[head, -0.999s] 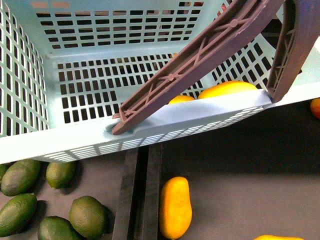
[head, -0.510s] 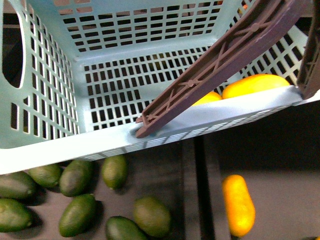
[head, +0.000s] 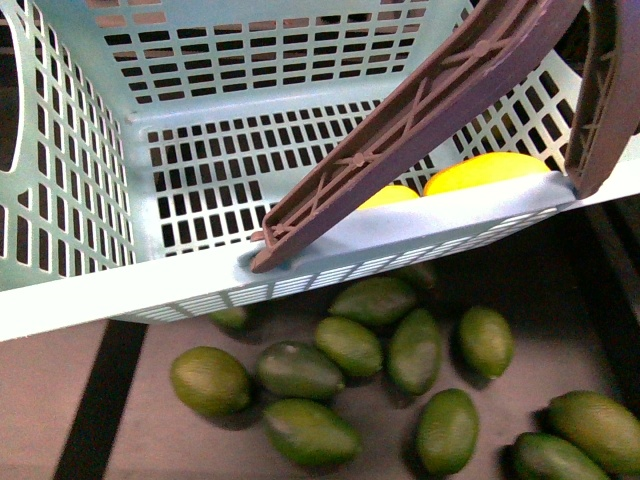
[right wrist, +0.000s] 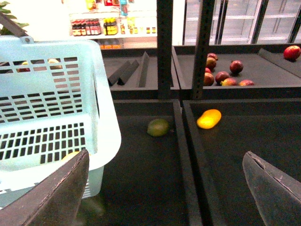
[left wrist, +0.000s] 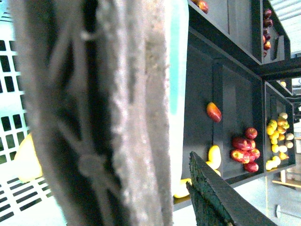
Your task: Pick lemon and mango into basket
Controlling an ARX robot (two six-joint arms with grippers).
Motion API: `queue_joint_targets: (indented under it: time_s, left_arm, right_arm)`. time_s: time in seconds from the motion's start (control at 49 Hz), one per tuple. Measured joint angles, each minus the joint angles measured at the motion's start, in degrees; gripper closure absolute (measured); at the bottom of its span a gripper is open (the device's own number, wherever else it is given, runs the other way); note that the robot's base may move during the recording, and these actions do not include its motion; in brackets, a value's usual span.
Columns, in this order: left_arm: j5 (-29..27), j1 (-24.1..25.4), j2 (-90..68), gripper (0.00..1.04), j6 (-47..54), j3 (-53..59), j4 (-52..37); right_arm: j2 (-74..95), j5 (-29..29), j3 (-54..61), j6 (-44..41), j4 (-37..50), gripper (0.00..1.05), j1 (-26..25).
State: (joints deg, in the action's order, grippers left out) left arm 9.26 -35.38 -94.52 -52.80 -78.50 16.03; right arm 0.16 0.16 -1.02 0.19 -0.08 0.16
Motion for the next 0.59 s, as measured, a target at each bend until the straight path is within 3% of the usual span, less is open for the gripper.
queue_joint_targets:
  time_s: [0.592]
  left_arm:
    - [-0.1, -0.1, 0.0, 0.76, 0.0, 0.0, 0.0]
  right_arm:
    - [0.0, -0.1, 0.0, 0.0, 0.0, 0.09, 0.0]
